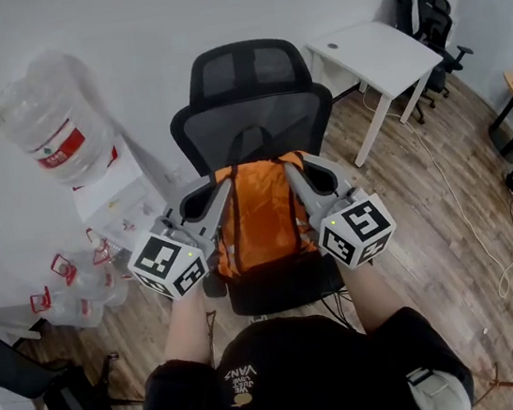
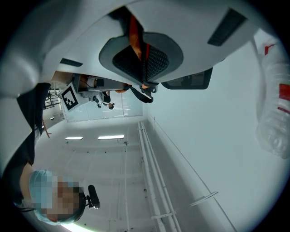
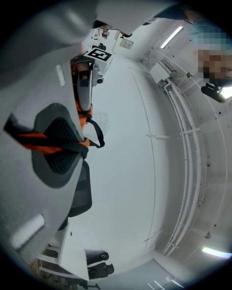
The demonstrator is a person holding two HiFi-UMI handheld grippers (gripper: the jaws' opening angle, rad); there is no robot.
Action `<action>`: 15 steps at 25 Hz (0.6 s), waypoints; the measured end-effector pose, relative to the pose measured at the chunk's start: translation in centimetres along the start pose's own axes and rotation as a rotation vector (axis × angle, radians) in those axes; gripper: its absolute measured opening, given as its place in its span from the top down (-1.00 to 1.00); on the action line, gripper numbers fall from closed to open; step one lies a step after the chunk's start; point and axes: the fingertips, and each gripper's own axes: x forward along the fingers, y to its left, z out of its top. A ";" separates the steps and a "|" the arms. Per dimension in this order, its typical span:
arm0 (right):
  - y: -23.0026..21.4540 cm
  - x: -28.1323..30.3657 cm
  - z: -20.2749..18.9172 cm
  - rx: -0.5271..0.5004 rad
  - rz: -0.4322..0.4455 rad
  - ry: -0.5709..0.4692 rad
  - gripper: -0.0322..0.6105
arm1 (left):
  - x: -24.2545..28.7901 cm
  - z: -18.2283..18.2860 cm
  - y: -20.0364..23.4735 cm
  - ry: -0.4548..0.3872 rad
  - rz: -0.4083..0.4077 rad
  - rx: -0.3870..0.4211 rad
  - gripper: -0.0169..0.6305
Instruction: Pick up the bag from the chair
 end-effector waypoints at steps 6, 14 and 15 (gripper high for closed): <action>-0.1 0.3 -0.3 0.002 0.001 0.007 0.88 | 0.1 -0.3 0.3 0.009 0.005 -0.001 0.89; -0.2 0.4 -0.6 0.003 -0.001 0.015 0.88 | 0.2 -0.6 0.3 0.017 0.004 -0.003 0.89; -0.2 0.4 -0.6 0.004 -0.001 0.015 0.88 | 0.2 -0.6 0.4 0.019 0.004 -0.003 0.89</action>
